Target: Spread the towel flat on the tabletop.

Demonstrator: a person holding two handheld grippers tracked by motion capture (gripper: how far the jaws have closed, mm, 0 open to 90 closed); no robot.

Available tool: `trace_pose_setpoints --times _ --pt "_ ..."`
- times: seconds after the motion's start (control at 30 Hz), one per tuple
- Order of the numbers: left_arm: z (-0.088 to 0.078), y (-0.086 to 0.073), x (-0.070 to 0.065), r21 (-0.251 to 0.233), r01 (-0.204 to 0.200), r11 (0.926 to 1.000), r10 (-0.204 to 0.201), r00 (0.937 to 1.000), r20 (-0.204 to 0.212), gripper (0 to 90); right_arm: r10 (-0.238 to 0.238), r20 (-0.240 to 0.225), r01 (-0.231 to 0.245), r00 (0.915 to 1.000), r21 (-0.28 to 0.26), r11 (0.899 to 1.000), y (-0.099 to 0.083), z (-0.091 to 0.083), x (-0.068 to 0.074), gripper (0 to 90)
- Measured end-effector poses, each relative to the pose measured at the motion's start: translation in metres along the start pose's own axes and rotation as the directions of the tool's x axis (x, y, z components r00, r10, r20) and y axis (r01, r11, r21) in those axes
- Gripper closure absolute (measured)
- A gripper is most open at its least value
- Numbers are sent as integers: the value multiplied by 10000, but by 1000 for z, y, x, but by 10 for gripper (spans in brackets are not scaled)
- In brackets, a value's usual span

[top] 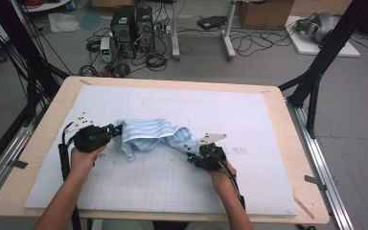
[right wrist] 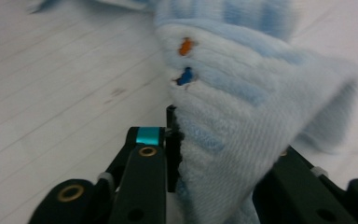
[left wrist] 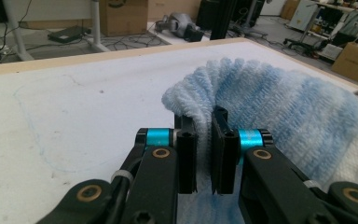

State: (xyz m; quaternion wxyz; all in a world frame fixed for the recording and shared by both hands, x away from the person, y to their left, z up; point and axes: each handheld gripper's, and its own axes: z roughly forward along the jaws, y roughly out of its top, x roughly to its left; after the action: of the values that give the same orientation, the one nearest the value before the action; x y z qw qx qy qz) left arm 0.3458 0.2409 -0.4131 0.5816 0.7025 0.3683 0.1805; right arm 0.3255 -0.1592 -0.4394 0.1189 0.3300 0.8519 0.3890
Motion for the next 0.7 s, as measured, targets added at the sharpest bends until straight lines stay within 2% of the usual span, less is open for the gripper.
trace_pose_setpoints --times 0.07,0.17,0.27,0.3,0.33,0.37,0.4,0.43,0.47,0.53,0.63,0.7 --pt "-1 0 3 -48 90 9999 -90 9999 -54 825 -359 -596 362 9976 33 9993 -2 -1 7 795" --pt "-3 0 7 -77 148 9999 -149 9997 -197 825 -411 -1749 372 9837 -259 9990 -3 -6 17 801" --pt "-4 1 10 -104 175 9998 -178 9992 -352 825 -506 -2820 373 9581 -522 9979 -6 -12 28 804" --pt "-3 1 11 -91 190 9998 -193 9991 -386 826 -691 -3027 535 9506 -595 9968 -7 -14 30 802" --pt "-2 2 12 -126 200 9997 -205 9990 -403 826 -752 -2990 621 9513 -530 9967 -8 -16 32 779" --pt "0 3 13 -108 183 9998 -187 9989 -421 826 -794 -2804 713 9566 -391 9967 -9 -19 32 681" --pt "2 4 14 -67 154 9999 -157 9990 -425 826 -674 -2510 607 9656 -342 9976 -11 -21 30 571" --pt "4 4 14 -88 169 9998 -173 9988 -450 825 -531 -2266 466 9725 -340 9983 -12 -25 26 500" --pt "7 5 14 -84 112 9999 -115 9990 -426 825 -472 -1964 398 9794 -410 9984 -12 -31 23 427" --pt "13 6 14 88 -48 9999 52 9990 -439 825 -604 -1015 554 9930 -509 9972 -12 -44 18 332" --pt "19 6 12 87 -136 9999 139 9993 -359 825 -524 114 532 9986 -1005 9935 -4 -63 10 267" --pt "20 5 12 155 -177 9997 182 9994 -309 826 -375 409 433 9985 -1519 9874 5 -70 5 231"
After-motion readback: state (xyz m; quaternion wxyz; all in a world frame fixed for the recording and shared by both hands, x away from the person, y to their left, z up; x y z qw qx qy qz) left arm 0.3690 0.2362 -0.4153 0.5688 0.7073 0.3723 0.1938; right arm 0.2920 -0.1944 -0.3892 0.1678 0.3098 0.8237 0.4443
